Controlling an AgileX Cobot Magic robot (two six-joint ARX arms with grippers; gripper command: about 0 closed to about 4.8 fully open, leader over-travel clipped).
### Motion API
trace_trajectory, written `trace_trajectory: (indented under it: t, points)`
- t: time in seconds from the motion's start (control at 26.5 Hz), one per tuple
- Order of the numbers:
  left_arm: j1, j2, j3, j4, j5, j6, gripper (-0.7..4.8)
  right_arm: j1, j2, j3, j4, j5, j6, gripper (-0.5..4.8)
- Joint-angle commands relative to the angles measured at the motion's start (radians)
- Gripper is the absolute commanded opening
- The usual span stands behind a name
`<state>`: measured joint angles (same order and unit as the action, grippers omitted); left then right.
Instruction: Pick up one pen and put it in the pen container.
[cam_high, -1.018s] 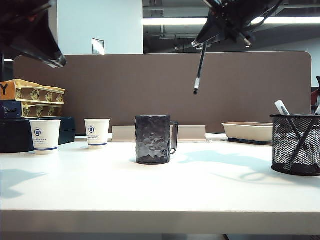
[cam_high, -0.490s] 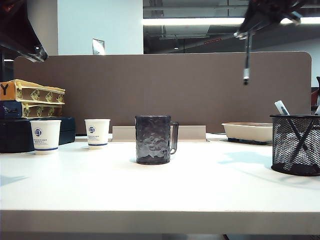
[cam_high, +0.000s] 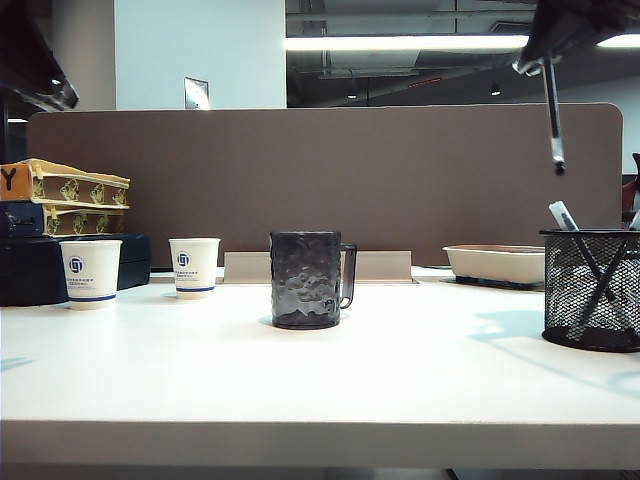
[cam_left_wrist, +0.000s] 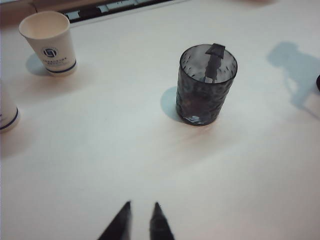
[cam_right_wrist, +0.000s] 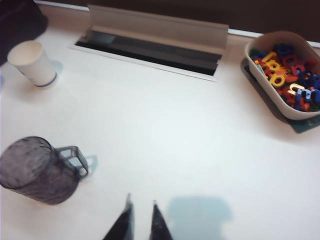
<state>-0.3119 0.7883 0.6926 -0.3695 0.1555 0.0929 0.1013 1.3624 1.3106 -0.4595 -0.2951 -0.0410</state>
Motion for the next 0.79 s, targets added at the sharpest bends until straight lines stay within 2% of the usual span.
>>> trace_trajectory:
  t: [0.04,0.19,0.41,0.79]
  points:
    - [-0.001,-0.056,-0.046,-0.005,-0.002,-0.016,0.48,-0.001,-0.034,-0.069,0.054,0.039,-0.018,0.36]
    - [-0.001,-0.203,-0.157,-0.011,-0.006,-0.063,0.48,-0.004,-0.036,-0.146,0.09,0.058,-0.039,0.35]
    - [-0.001,-0.332,-0.19,-0.025,-0.048,-0.067,0.48,-0.023,-0.034,-0.237,0.176,0.058,-0.039,0.35]
    - [-0.001,-0.341,-0.245,-0.033,-0.065,-0.076,0.48,-0.027,-0.001,-0.336,0.287,0.058,-0.037,0.35]
